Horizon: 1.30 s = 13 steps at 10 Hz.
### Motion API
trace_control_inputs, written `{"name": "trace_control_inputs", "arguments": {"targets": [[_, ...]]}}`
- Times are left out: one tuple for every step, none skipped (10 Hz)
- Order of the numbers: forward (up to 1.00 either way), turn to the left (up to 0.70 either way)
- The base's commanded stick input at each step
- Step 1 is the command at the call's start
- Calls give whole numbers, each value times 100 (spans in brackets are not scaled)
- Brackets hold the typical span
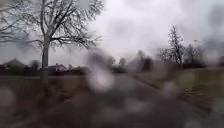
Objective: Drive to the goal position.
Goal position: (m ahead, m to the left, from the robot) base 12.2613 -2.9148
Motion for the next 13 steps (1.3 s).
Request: {"name": "trace_control_inputs", "arguments": {"targets": [[100, 0], [100, 0], [100, 0], [100, 0], [100, 0], [100, 0], [100, 0], [100, 0], [100, 0], [100, 0], [100, 0], [100, 0], [100, 0]]}}
